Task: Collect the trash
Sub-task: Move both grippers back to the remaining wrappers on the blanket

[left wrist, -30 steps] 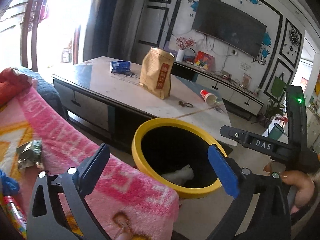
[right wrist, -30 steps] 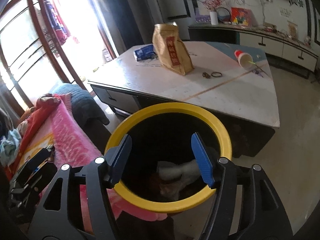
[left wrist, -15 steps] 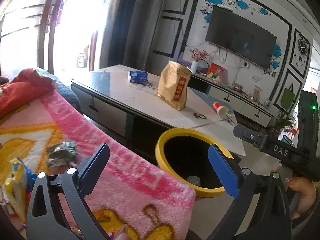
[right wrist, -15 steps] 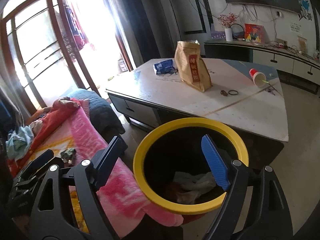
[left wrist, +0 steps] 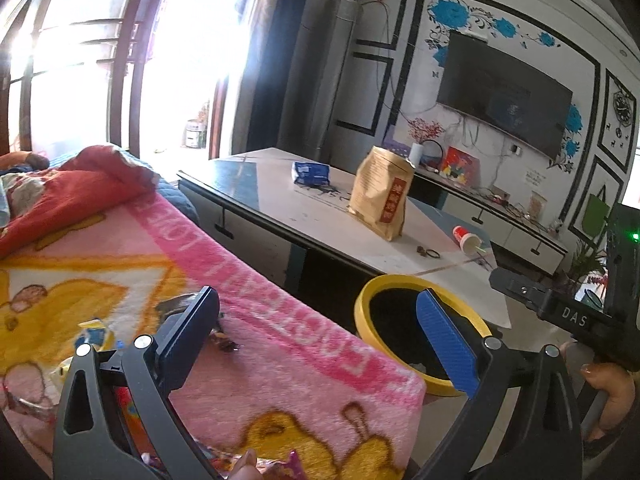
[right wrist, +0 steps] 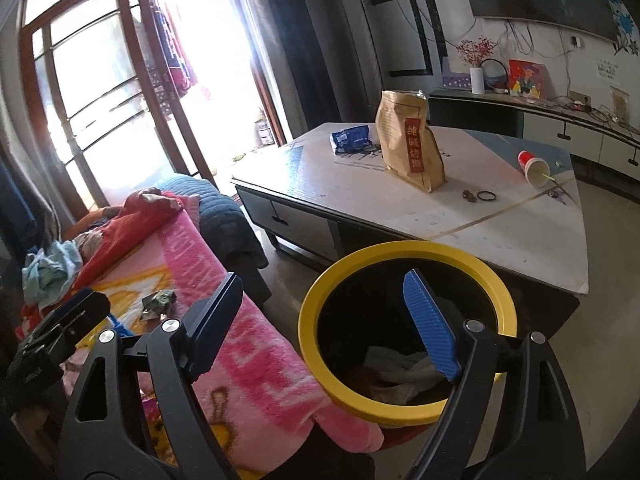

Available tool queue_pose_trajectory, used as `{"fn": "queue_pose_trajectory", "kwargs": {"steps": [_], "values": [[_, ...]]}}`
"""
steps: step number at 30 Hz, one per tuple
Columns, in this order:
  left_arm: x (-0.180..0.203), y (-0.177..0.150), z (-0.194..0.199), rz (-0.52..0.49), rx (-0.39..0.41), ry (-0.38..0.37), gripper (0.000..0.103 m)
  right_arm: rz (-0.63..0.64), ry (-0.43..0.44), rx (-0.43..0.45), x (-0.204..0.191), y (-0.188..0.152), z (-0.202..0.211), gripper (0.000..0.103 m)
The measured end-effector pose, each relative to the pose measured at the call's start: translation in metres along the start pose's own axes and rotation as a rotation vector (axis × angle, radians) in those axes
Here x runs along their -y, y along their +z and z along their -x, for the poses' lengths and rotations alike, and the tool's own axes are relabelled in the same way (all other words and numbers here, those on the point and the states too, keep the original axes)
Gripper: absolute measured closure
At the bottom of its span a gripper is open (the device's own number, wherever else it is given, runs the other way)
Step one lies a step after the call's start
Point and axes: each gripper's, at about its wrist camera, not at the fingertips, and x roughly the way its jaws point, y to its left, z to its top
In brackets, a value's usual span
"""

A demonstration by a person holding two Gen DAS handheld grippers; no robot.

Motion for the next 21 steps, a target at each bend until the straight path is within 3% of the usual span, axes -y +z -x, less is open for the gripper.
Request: {"fn": "queue_pose_trajectory", "kwargs": {"steps": [21], "values": [[-0.044,-0.002,0.032,0.071,0.05,0.091,0.007,0.075,0.091,0.0,-0.05,-0.013,0.007,0.027]]}}
